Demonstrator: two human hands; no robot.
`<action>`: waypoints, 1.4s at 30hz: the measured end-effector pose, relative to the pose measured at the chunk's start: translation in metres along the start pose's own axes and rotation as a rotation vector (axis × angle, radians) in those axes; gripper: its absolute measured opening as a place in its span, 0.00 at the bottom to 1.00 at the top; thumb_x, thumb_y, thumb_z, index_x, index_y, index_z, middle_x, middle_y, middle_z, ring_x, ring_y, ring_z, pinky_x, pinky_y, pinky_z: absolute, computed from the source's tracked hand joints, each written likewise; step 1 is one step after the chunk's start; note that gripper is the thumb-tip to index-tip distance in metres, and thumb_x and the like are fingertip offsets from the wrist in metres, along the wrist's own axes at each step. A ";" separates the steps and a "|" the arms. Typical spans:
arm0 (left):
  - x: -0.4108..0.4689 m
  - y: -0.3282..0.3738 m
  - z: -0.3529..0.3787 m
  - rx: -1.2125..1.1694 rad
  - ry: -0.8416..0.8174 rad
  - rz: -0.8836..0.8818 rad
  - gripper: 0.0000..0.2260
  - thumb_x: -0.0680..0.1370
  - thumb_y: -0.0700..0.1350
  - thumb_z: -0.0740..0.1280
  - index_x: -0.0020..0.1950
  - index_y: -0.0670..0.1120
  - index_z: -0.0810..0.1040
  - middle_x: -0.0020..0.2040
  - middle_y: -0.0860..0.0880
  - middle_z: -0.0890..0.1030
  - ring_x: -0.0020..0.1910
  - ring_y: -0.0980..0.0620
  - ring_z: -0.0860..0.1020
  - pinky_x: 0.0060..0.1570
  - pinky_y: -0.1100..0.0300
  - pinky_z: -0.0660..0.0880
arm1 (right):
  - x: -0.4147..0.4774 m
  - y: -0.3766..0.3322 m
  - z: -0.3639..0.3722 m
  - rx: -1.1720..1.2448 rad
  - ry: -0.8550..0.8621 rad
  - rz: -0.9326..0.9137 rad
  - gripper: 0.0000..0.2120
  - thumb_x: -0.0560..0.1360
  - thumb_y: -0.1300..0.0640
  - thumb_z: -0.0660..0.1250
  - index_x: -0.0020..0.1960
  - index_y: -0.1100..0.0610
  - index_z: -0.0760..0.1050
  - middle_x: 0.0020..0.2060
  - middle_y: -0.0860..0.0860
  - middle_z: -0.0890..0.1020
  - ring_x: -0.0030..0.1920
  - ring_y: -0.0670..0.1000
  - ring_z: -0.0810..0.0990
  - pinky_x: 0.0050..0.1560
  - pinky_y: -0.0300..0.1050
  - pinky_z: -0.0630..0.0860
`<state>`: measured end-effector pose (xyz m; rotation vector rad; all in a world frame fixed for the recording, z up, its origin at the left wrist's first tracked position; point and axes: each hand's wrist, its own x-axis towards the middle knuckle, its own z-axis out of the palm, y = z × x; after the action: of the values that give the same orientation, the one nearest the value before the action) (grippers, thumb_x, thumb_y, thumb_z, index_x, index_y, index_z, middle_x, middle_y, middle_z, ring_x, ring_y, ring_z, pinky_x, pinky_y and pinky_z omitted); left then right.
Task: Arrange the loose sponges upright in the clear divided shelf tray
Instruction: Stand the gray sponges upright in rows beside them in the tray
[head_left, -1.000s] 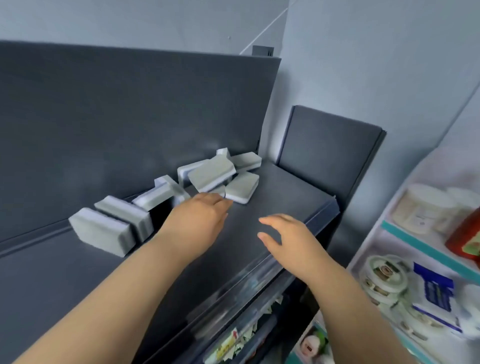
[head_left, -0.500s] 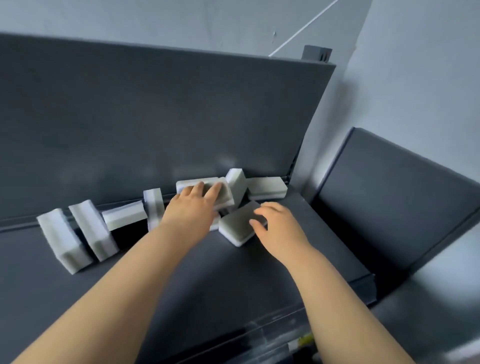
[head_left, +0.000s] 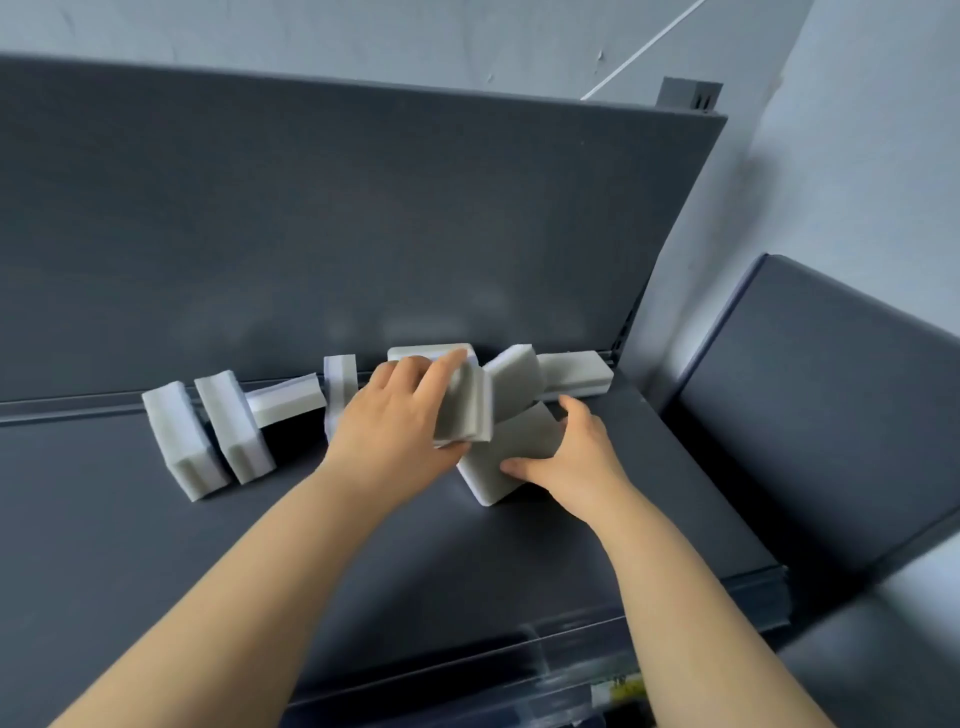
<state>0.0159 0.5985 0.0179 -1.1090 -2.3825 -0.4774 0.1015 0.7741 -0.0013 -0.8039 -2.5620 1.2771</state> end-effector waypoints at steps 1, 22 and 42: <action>-0.006 0.000 -0.005 0.005 0.021 -0.007 0.36 0.62 0.54 0.76 0.67 0.48 0.67 0.51 0.47 0.77 0.48 0.41 0.77 0.43 0.53 0.75 | -0.002 -0.001 0.000 0.005 -0.010 -0.001 0.46 0.60 0.48 0.78 0.71 0.49 0.57 0.62 0.48 0.64 0.63 0.51 0.67 0.60 0.49 0.70; -0.069 0.002 -0.024 -0.402 -0.040 -0.350 0.29 0.76 0.51 0.66 0.73 0.51 0.57 0.57 0.59 0.62 0.49 0.64 0.64 0.47 0.69 0.62 | -0.044 -0.019 0.008 0.071 0.002 -0.486 0.19 0.73 0.55 0.68 0.58 0.39 0.68 0.56 0.35 0.72 0.58 0.33 0.68 0.54 0.21 0.62; -0.186 -0.093 -0.150 0.065 0.111 -0.407 0.25 0.66 0.38 0.75 0.58 0.53 0.71 0.52 0.54 0.74 0.45 0.52 0.73 0.31 0.57 0.74 | -0.117 -0.126 0.133 0.095 0.057 -0.940 0.21 0.68 0.58 0.71 0.59 0.49 0.71 0.53 0.45 0.76 0.56 0.45 0.74 0.58 0.28 0.65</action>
<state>0.0880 0.3532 0.0306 -0.5493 -2.5060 -0.5738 0.1012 0.5586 0.0246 0.3736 -2.2891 0.9922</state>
